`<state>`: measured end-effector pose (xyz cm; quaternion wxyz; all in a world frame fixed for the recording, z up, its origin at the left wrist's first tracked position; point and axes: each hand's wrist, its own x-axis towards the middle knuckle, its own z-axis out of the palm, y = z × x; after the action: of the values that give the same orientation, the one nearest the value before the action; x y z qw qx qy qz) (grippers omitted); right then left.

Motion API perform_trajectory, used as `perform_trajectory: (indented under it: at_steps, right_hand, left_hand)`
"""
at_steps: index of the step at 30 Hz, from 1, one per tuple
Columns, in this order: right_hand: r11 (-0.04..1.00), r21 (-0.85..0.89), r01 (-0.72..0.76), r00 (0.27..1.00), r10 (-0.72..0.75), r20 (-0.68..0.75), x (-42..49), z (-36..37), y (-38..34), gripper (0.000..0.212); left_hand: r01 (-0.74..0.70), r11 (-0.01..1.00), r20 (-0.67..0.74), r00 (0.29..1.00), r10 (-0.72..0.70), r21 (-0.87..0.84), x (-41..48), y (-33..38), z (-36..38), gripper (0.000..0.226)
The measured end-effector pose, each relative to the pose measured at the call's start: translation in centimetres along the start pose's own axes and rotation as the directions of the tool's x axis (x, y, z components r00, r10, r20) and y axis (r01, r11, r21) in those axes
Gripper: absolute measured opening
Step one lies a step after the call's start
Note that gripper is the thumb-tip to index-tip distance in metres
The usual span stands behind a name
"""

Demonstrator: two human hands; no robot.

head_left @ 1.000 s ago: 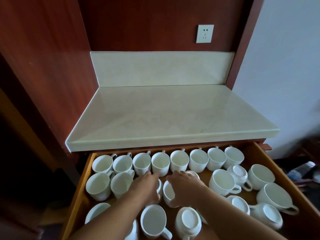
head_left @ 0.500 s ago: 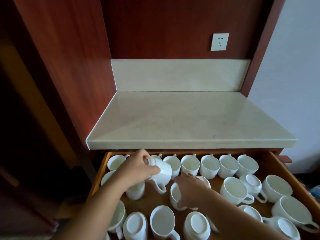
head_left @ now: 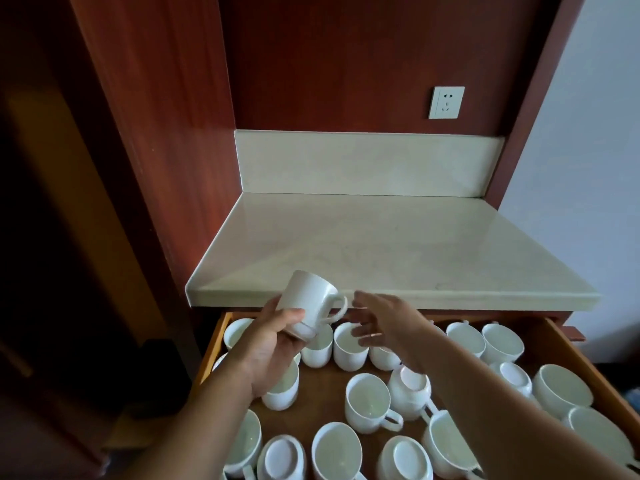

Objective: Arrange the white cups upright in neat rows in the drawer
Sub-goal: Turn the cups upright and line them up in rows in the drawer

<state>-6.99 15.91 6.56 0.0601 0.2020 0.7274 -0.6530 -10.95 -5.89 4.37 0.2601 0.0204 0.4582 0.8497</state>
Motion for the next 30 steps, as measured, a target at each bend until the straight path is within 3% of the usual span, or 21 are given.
perform_trajectory:
  at_steps: [1,3,8,11,13,15,17,19,21,23,25,26,30]
  right_hand:
    - [0.993,0.121,0.009,0.998,-0.016,0.055,-0.5,0.2,-1.3,0.042]
    - [0.988,0.135,0.073,0.986,-0.092,0.137,-1.6,1.1,-2.8,0.048]
    - [0.974,0.135,0.183,0.979,-0.192,0.06,-1.9,2.1,-2.7,0.036]
    - [0.976,0.111,0.189,0.955,-0.209,0.211,-2.4,0.9,-1.7,0.04]
    - [0.983,0.072,0.169,0.928,-0.183,0.326,-2.2,0.5,-0.8,0.044]
    - [0.989,0.057,0.134,0.894,-0.145,0.424,-1.9,0.3,0.1,0.043]
    - [0.994,0.026,0.111,0.884,-0.11,0.455,-2.0,0.3,1.0,0.046]
    - [0.994,-0.043,0.103,0.912,-0.077,0.403,-1.9,0.2,2.1,0.053]
    - [0.983,-0.167,0.075,0.964,-0.029,0.263,-1.4,-0.1,3.1,0.052]
    - [0.893,-0.44,0.097,0.989,-0.038,0.141,-0.6,-0.6,4.2,0.042]
    - [0.579,-0.804,0.135,0.991,-0.08,0.109,-0.2,-0.9,5.1,0.025]
    - [0.481,-0.871,0.1,0.994,-0.084,0.067,-0.3,-0.7,5.6,0.023]
    - [0.363,-0.929,0.068,0.998,-0.031,0.061,-0.8,0.3,7.5,0.035]
  left_hand:
    - [-0.034,0.998,0.011,0.999,0.034,0.054,0.2,0.0,0.4,0.073]
    - [-0.091,0.979,0.042,0.996,0.085,0.184,0.6,-0.1,1.1,0.077]
    - [-0.119,0.892,0.097,0.992,0.085,0.435,0.6,0.9,1.8,0.072]
    - [-0.063,0.873,0.059,0.998,0.039,0.483,0.5,2.0,0.9,0.069]
    - [-0.006,0.82,0.098,0.993,-0.061,0.573,0.5,2.5,-0.1,0.079]
    - [0.023,0.737,0.154,0.973,-0.172,0.675,0.3,2.5,-0.7,0.084]
    - [-0.006,0.621,0.174,0.962,-0.211,0.783,0.3,2.0,-0.8,0.075]
    - [-0.023,0.45,0.13,0.97,-0.208,0.893,0.3,1.2,-0.5,0.069]
    - [0.005,0.282,0.052,0.98,-0.192,0.959,0.3,0.3,-0.3,0.076]
    - [0.05,0.187,-0.025,0.991,-0.133,0.981,0.4,-0.8,-0.3,0.086]
    - [0.069,0.098,-0.065,0.997,-0.046,0.993,0.3,-2.2,0.0,0.087]
    - [0.066,0.047,-0.066,0.998,-0.006,0.997,0.2,-3.0,0.3,0.086]
    - [0.043,-0.024,-0.042,0.998,0.04,0.999,-0.1,-5.6,1.2,0.091]
